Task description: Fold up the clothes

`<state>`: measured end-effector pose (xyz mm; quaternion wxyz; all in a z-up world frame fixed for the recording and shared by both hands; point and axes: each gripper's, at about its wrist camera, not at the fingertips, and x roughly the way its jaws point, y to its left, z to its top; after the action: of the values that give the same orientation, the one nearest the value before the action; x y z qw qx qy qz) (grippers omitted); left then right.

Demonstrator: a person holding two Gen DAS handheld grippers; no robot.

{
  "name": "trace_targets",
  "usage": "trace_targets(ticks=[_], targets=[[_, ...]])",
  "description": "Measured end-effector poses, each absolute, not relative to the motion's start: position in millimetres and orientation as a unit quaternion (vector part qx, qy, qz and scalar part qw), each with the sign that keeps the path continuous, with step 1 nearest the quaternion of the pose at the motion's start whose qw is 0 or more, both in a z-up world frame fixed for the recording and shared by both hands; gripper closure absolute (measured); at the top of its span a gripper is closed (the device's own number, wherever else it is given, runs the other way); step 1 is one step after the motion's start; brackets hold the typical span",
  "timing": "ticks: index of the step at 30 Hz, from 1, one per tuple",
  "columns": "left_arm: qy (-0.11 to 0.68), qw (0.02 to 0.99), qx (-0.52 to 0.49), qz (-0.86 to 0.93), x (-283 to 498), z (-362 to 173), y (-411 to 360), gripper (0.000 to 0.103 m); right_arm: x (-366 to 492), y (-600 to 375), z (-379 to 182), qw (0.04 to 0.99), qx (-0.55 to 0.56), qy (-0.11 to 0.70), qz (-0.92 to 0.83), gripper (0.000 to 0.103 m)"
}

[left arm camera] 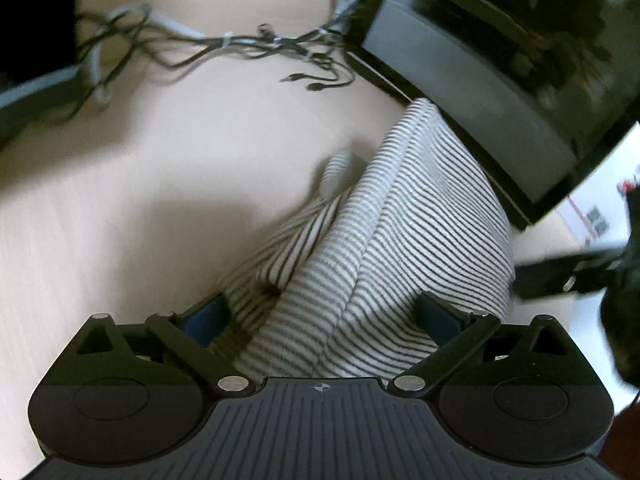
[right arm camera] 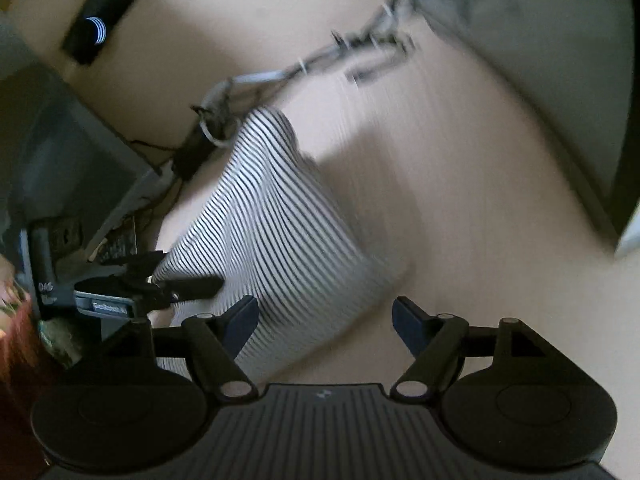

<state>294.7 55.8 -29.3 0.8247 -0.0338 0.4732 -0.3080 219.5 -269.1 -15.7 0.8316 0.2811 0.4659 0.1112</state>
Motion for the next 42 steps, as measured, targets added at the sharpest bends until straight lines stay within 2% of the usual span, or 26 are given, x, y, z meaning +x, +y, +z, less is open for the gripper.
trace_targets(ticks=[2, 4, 12, 20, 23, 25, 28, 30, 33, 36, 39, 42], targets=[[0.469, 0.832, -0.048, -0.293, 287.3, -29.8, 59.2, 0.001, 226.1, -268.7, -23.4, 0.821, 0.303, 0.470, 0.115, 0.028], [0.467, 0.838, -0.062, -0.274, 278.4, -29.0, 60.4, 0.001, 234.4, -267.3, -26.9, 0.818, 0.312, 0.468, 0.124, 0.034], [0.469, 0.845, -0.095, -0.239, 244.9, -23.7, 47.0, 0.004, 296.1, -240.5, -14.9, 0.862, 0.186, 0.448, 0.148, 0.034], [0.457, 0.830, -0.102, -0.302, 206.0, -15.7, 3.5, 0.004, 315.5, -217.4, 11.5, 0.903, 0.079, 0.389, 0.163, 0.032], [0.446, 0.840, -0.095, -0.293, 203.1, -6.0, 2.7, 0.004, 301.9, -220.5, 17.2, 0.915, 0.069, 0.364, 0.162, 0.028], [0.445, 0.844, -0.098, -0.282, 201.6, -2.1, 5.8, 0.004, 288.7, -223.0, 20.3, 0.923, 0.062, 0.342, 0.165, 0.022], [0.436, 0.849, -0.108, -0.278, 195.0, 5.9, 18.3, 0.004, 267.3, -225.5, 19.4, 0.927, 0.052, 0.329, 0.172, 0.021], [0.426, 0.856, -0.127, -0.264, 189.7, 10.8, 33.0, 0.002, 258.2, -231.1, 14.2, 0.921, 0.071, 0.343, 0.171, 0.017], [0.423, 0.853, -0.185, -0.242, 195.4, 8.0, 54.9, 0.002, 254.6, -246.0, -7.0, 0.899, 0.131, 0.390, 0.153, 0.002], [0.432, 0.844, -0.210, -0.239, 213.0, -1.7, 53.4, 0.002, 256.3, -258.8, -31.8, 0.866, 0.199, 0.435, 0.143, 0.002], [0.441, 0.833, -0.211, -0.261, 223.2, -11.1, 36.4, 0.002, 264.3, -252.1, -27.5, 0.867, 0.184, 0.429, 0.172, 0.027], [0.439, 0.832, -0.184, -0.285, 220.9, -8.8, 21.7, 0.001, 277.4, -232.0, -6.4, 0.901, 0.074, 0.394, 0.169, 0.028]])
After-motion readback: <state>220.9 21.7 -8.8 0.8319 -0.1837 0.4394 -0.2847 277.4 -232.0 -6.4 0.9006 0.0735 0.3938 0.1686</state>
